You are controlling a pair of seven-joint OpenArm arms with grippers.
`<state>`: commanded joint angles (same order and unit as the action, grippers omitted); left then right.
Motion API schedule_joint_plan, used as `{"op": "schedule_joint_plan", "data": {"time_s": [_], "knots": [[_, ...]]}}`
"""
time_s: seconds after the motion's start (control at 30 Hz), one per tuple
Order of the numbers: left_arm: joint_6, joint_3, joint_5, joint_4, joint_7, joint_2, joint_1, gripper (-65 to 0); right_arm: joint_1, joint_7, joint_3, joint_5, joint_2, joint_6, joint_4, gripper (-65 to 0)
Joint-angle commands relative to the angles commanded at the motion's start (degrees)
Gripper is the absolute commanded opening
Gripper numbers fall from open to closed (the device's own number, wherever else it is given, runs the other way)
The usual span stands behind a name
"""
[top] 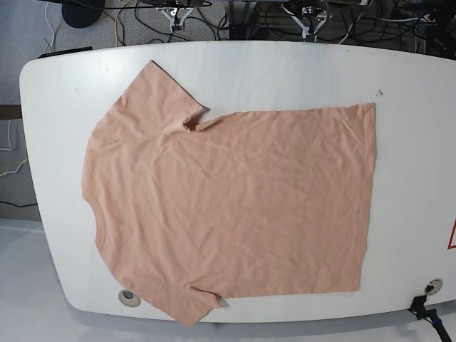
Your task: Fold the T-shirt properly
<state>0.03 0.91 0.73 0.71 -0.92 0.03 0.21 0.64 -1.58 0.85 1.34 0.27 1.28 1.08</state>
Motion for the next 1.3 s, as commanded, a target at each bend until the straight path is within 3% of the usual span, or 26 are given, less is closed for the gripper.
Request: {"op": "schedule_joint_plan", "data": {"time_s": [0.17, 0.33, 0.53, 0.7, 0.97, 1.0, 1.3], "knots": [[-0.3, -0.2, 0.8, 1.0, -3.1, -0.2, 1.5, -65.0, 0.2, 0.3, -0.1, 0.0, 0.2, -0.41, 0.1, -65.0], [-0.2, 0.0, 1.6, 3.4, -15.0, -0.4, 4.8, -65.0, 1.0, 0.0, 0.0, -0.3, 0.4, -0.43, 0.6, -65.0], [-0.1, 0.0, 2.2, 3.8, -22.9, -1.6, 7.1, -65.0, 3.3, 0.0, 0.1, -0.3, 1.1, -0.22, 3.5, -65.0], [-0.1, 0.1, 1.7, 5.0, -24.8, -3.8, 9.4, -65.0, 6.6, 0.3, 0.3, -0.5, 2.6, -0.21, 7.4, -65.0], [-0.2, 0.4, 1.8, 13.1, -22.0, -6.8, 16.3, -65.0, 15.3, 0.4, 0.4, -0.9, 6.4, -0.23, 19.0, -65.0], [0.6, 0.0, 1.4, 11.1, -23.2, -5.8, 14.8, -65.0, 11.4, -0.9, 0.3, -0.3, 5.2, -0.28, 13.4, -65.0], [0.7, 0.1, 1.1, 11.2, -25.0, -5.8, 15.0, -65.0, 11.8, -0.6, 0.4, -0.5, 5.2, -0.17, 13.7, -65.0]]}}
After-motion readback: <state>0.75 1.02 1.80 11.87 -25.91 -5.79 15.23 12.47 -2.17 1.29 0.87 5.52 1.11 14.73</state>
